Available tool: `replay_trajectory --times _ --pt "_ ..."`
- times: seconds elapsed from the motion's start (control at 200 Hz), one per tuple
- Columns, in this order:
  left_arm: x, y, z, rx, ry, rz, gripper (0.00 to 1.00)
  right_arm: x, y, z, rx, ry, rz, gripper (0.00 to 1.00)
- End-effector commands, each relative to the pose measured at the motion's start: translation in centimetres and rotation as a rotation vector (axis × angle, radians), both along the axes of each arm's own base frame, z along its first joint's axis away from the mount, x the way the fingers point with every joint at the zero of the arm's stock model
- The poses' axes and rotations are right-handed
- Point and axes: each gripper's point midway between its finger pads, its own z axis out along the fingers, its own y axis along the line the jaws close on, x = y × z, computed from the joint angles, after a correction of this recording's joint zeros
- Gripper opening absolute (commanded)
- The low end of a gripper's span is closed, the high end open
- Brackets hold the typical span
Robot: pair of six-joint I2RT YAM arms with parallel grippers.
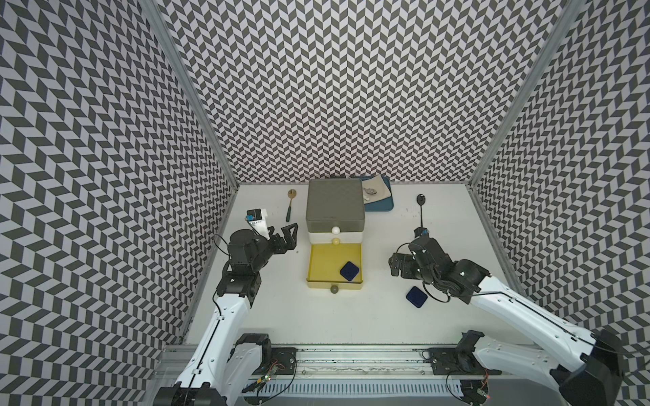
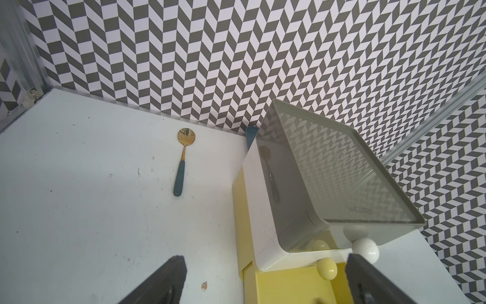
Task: Place the brooch boxes into the drawer by color
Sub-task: Pick up the brooch box from the center of the board.
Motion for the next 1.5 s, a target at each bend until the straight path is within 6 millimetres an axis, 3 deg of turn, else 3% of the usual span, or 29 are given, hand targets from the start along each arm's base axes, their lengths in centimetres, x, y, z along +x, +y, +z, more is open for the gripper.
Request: replay_trajectory --times 0.0,0.215,0.481,0.781,1.107,1.492 --pt "0.0 -0.1 0.4 -0.012 -0.018 -0.013 1.00 -2.3 -2.6 -3.5 -0.077 0.111 -0.053 1.00" --pt "0.0 -0.2 0.3 -0.016 -0.017 -0.018 1.00 -3.0 -5.1 -7.5 -0.146 0.272 -0.140 0.99" --pt "0.0 -0.3 0.4 -0.020 -0.018 -0.020 1.00 -3.9 -4.6 -10.1 -0.156 0.391 -0.099 0.99" --pt "0.0 -0.4 0.3 -0.025 -0.014 -0.024 1.00 -4.1 -5.0 -10.5 -0.162 0.399 -0.133 0.99" --pt "-0.1 -0.3 0.3 -0.019 -0.011 -0.020 1.00 -3.9 -4.1 -11.6 -0.140 0.426 -0.117 1.00" --pt "0.0 -0.2 0.0 -0.011 -0.002 -0.018 1.00 -4.7 -3.8 -13.2 -0.122 0.464 -0.095 0.80"
